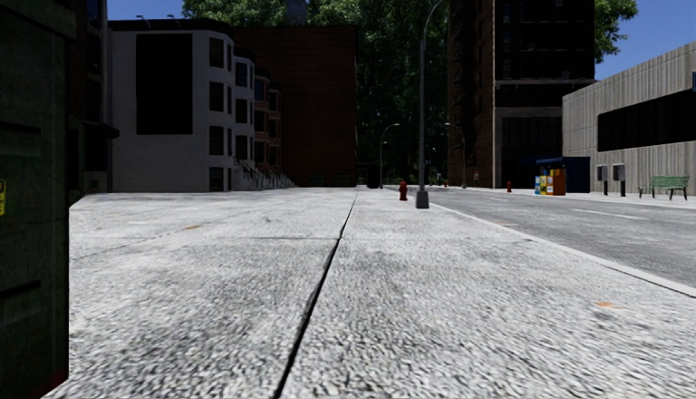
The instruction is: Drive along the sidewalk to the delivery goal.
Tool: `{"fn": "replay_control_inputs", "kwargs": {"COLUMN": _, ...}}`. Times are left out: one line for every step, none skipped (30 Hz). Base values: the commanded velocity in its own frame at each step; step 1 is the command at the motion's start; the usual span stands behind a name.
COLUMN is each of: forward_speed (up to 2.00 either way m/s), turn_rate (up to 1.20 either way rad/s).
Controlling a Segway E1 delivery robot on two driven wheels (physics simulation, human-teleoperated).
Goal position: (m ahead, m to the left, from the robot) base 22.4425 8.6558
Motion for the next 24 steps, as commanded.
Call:
{"fn": "replay_control_inputs", "kwargs": {"forward_speed": 2.00, "turn_rate": 0.25}}
{"fn": "replay_control_inputs", "kwargs": {"forward_speed": 2.00, "turn_rate": 0.36}}
{"fn": "replay_control_inputs", "kwargs": {"forward_speed": 2.00, "turn_rate": 0.43}}
{"fn": "replay_control_inputs", "kwargs": {"forward_speed": 2.00, "turn_rate": 0.50}}
{"fn": "replay_control_inputs", "kwargs": {"forward_speed": 2.00, "turn_rate": 0.50}}
{"fn": "replay_control_inputs", "kwargs": {"forward_speed": 2.00, "turn_rate": 0.52}}
{"fn": "replay_control_inputs", "kwargs": {"forward_speed": 2.00, "turn_rate": 0.52}}
{"fn": "replay_control_inputs", "kwargs": {"forward_speed": 2.00, "turn_rate": 0.52}}
{"fn": "replay_control_inputs", "kwargs": {"forward_speed": 2.00, "turn_rate": 0.52}}
{"fn": "replay_control_inputs", "kwargs": {"forward_speed": 2.00, "turn_rate": 0.52}}
{"fn": "replay_control_inputs", "kwargs": {"forward_speed": 2.00, "turn_rate": 0.52}}
{"fn": "replay_control_inputs", "kwargs": {"forward_speed": 2.00, "turn_rate": 0.52}}
{"fn": "replay_control_inputs", "kwargs": {"forward_speed": 2.00, "turn_rate": 0.52}}
{"fn": "replay_control_inputs", "kwargs": {"forward_speed": 2.00, "turn_rate": 0.52}}
{"fn": "replay_control_inputs", "kwargs": {"forward_speed": 2.00, "turn_rate": 0.52}}
{"fn": "replay_control_inputs", "kwargs": {"forward_speed": 2.00, "turn_rate": 0.51}}
{"fn": "replay_control_inputs", "kwargs": {"forward_speed": 2.00, "turn_rate": 0.51}}
{"fn": "replay_control_inputs", "kwargs": {"forward_speed": 2.00, "turn_rate": 0.51}}
{"fn": "replay_control_inputs", "kwargs": {"forward_speed": 2.00, "turn_rate": 0.51}}
{"fn": "replay_control_inputs", "kwargs": {"forward_speed": 2.00, "turn_rate": 0.51}}
{"fn": "replay_control_inputs", "kwargs": {"forward_speed": 2.00, "turn_rate": 0.51}}
{"fn": "replay_control_inputs", "kwargs": {"forward_speed": 2.00, "turn_rate": 0.51}}
{"fn": "replay_control_inputs", "kwargs": {"forward_speed": 2.00, "turn_rate": 0.51}}
{"fn": "replay_control_inputs", "kwargs": {"forward_speed": 2.00, "turn_rate": 0.51}}
